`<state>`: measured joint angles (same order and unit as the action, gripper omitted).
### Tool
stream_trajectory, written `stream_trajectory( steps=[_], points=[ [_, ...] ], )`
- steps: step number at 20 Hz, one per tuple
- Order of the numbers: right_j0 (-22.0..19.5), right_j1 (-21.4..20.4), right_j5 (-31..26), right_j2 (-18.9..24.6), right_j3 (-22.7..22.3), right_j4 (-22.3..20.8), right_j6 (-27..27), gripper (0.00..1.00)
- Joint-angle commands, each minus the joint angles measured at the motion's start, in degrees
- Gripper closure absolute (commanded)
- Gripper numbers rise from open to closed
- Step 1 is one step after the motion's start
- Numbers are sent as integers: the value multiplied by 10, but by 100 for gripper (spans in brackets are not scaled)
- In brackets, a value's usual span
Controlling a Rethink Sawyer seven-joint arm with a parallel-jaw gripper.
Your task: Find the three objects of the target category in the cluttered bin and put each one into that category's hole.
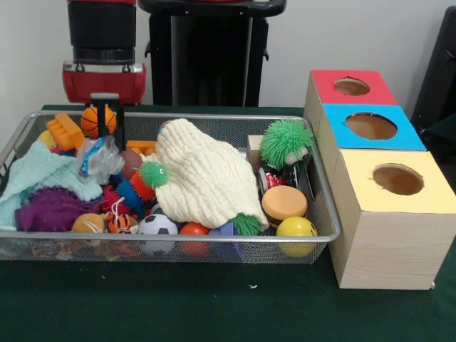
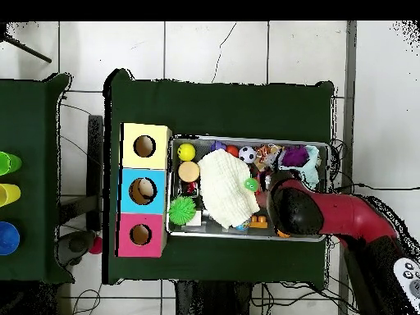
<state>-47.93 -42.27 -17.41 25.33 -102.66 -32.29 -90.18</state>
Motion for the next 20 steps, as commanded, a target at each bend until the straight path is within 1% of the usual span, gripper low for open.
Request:
stream_trajectory(
  steps=[1,7,13,15,17,20],
  points=[
    [3,-66,-84,46,-52,45,-2,100],
    [19,-79,-128,57,-54,95,-10,100],
    [26,-90,-173,66,-60,173,-40,100],
    [31,-87,-181,70,-61,193,-41,100],
    [32,-85,-174,77,-72,225,-60,100],
    [32,-81,-167,90,-87,261,-69,100]
  ],
)
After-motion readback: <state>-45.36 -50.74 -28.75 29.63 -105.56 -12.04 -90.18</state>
